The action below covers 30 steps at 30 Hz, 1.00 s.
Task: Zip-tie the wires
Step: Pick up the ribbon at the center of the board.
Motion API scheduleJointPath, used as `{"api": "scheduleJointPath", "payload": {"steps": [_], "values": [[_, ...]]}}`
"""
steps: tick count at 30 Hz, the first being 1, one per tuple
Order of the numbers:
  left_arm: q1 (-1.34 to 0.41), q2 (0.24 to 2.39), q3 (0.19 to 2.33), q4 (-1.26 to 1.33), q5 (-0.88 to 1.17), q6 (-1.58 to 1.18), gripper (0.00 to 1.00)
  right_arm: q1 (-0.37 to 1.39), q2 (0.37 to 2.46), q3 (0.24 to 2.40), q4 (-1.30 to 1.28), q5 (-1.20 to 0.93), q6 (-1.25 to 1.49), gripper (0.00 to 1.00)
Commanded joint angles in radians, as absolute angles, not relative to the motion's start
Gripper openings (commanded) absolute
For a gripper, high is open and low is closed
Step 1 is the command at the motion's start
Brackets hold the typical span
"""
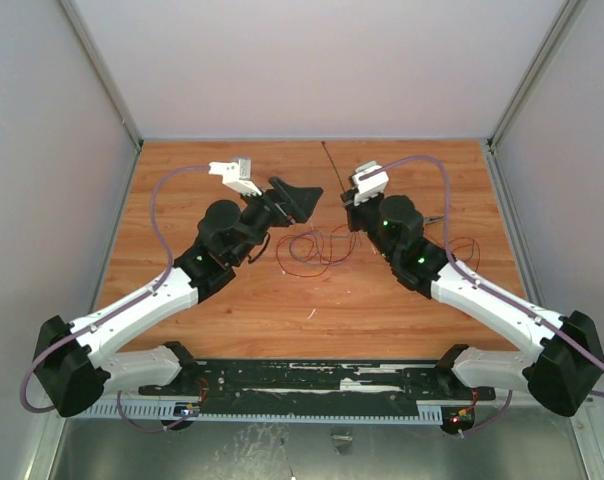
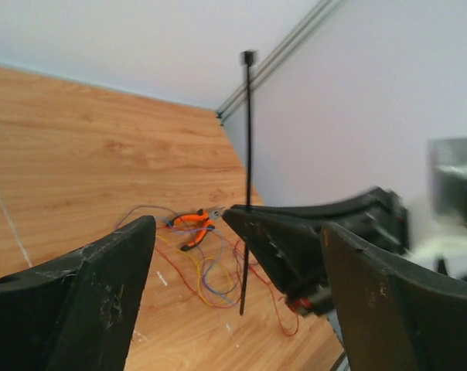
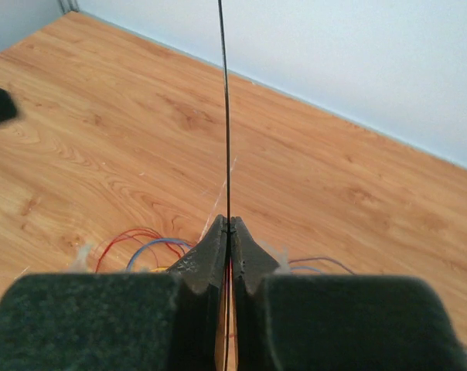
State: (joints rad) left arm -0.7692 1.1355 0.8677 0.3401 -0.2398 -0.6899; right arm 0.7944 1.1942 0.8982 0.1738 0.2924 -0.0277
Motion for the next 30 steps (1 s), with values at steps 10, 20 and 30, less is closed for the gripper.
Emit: {"api": "scheduleJointPath", "payload": {"steps": [10,20,30], "values": [[-0.745,0.997,0.753,0.646,0.146,-0.46,0.98,0.551,0.964,0.788,0.102,-0.289,0.192,0.0],[-0.723,0.98,0.639,0.933,0.275,-0.558,0.89,0.542,0.849,0.76,0.099,-0.645,0.353,0.0],[-0.723,1.041,0.636,1.018,0.311,-0.602,0.51,0.555,0.813,0.717,0.182,-0.734,0.444,0.0]]}}
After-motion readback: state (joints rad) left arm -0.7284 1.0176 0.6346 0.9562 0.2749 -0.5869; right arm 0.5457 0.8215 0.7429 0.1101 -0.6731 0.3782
